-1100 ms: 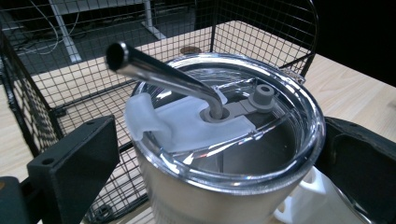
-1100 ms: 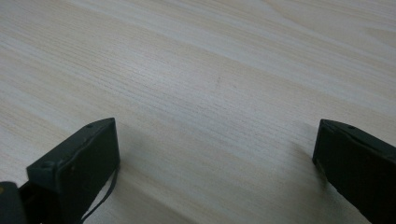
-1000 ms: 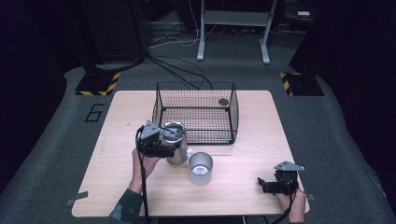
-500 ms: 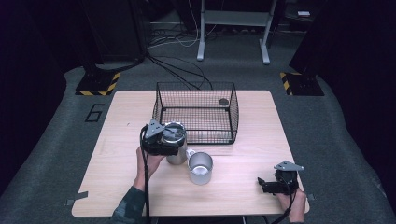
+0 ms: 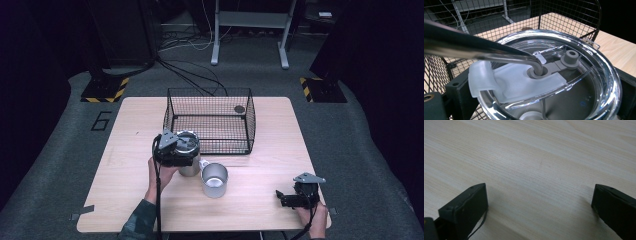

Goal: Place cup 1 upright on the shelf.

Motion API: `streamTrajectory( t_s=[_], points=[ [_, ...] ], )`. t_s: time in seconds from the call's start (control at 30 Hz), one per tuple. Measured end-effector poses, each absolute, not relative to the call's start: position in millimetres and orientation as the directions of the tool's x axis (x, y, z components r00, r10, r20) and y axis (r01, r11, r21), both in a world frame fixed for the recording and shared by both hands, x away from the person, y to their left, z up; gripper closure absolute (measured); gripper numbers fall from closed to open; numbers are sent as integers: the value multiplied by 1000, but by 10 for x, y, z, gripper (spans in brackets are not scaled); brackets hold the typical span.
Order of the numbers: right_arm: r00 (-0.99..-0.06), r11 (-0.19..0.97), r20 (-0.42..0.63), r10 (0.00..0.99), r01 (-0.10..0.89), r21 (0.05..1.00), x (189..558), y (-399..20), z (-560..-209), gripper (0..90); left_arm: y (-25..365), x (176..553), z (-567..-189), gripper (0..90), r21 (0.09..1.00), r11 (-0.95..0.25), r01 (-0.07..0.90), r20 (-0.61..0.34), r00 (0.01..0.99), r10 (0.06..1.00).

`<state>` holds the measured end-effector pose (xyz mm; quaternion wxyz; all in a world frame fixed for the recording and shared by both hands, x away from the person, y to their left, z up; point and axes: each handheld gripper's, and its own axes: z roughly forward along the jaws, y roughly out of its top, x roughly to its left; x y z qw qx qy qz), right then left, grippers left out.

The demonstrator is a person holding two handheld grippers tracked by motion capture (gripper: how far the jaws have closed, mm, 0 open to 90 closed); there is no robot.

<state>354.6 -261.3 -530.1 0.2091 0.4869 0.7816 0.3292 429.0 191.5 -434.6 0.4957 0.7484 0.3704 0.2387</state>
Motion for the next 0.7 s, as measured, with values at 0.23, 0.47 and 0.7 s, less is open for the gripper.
streamTrajectory(
  t_s=[0.23,0.47,0.7],
  points=[
    [-442,313,-10,897,620,719,3548,-2616,-5301,0,1919,4284,-4347,39,920,-236,313,-6,613,790],
    [-441,313,-10,897,620,719,3548,-2616,-5300,0,1923,4261,-4323,39,914,-256,316,8,614,789],
    [-441,313,-10,897,620,719,3548,-2616,-5301,0,1943,4208,-4274,39,917,-259,302,21,614,789]
  ],
)
